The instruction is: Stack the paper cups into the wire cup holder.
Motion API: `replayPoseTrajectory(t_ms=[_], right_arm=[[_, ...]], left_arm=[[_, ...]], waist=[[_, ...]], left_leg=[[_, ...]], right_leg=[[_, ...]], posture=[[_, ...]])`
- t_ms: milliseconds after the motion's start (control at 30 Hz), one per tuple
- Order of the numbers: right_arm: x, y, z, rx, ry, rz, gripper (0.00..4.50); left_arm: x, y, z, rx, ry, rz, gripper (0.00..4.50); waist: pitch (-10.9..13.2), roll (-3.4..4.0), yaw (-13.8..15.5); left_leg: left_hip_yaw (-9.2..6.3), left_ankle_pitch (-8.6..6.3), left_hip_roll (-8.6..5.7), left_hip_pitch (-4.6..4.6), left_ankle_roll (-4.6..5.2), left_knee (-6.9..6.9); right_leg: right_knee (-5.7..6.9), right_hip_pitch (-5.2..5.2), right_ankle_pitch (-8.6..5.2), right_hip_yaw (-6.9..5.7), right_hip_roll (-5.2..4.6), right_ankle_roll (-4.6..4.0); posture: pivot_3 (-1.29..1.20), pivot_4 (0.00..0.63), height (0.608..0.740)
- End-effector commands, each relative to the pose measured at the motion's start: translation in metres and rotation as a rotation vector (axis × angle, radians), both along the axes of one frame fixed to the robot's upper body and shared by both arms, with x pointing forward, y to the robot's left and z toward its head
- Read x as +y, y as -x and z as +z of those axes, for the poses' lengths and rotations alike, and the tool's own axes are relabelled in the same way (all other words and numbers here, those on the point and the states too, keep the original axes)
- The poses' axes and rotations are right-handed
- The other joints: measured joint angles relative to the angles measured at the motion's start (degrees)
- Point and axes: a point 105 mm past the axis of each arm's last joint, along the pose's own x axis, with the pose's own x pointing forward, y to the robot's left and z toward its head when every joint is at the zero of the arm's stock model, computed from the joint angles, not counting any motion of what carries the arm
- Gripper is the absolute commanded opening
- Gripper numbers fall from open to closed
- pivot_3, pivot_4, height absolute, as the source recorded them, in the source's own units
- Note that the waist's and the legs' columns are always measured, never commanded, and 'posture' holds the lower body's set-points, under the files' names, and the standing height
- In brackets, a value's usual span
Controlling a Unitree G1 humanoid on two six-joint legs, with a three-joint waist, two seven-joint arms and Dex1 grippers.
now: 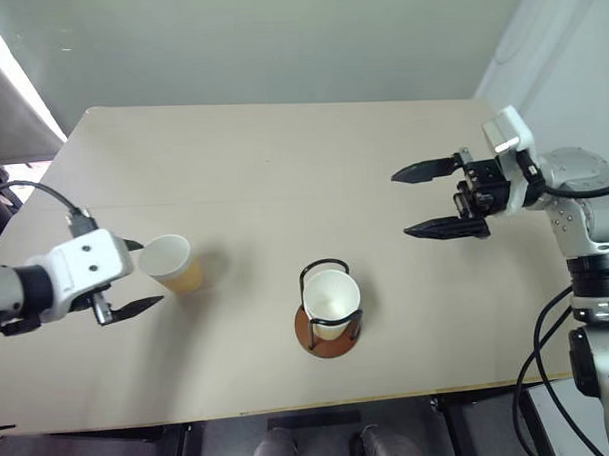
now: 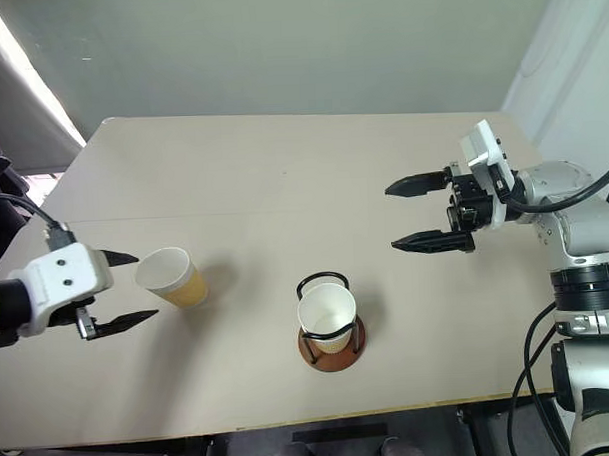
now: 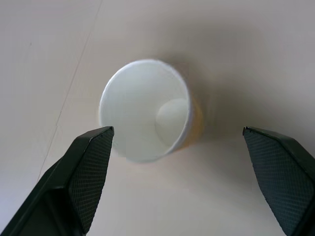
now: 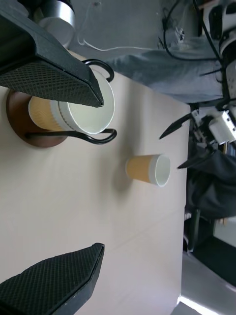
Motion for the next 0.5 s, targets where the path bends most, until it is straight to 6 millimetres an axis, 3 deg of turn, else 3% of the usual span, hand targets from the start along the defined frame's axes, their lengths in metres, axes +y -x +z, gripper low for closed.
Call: replayPoseTrajectory(t_ms=[33,367,500], right_arm=[[0.002,0.0061,0.0046,-0.042,0.013,0.022,4.5],[-0.0023,0.0066,0.0038,-0.057,0.029,-0.021,4.5],[-0.0045,0.0088,0.0039,-0.059,0.045,-0.021,4.5]], left_arm=[[0.0002,-0.0078,0.0008,-0.022,-0.028,-0.005,3.84],[-0.0013,-0.0138,-0.0028,-0.004,-0.045,-0.038,0.13],[-0.0077,-0.0134,0.004,0.003,-0.042,-0.087,0.04]], waist=[[0.0,0.0,-0.1],[0.0,0.0,-0.4],[0.0,0.0,-0.4]], left_leg=[[0.0,0.0,0.01,-0.01,0.0,0.0],[0.0,0.01,0.0,-0.03,-0.01,-0.01],[-0.02,0.01,0.01,-0.03,-0.01,-0.01]], right_leg=[[-0.01,0.0,0.01,-0.02,0.0,-0.02],[-0.03,-0.02,0.02,-0.03,0.0,-0.03],[-0.02,-0.02,0.01,-0.03,0.0,-0.03]], posture=[[0.0,0.15,0.74],[0.0,0.15,0.74],[0.0,0.15,0.74]])
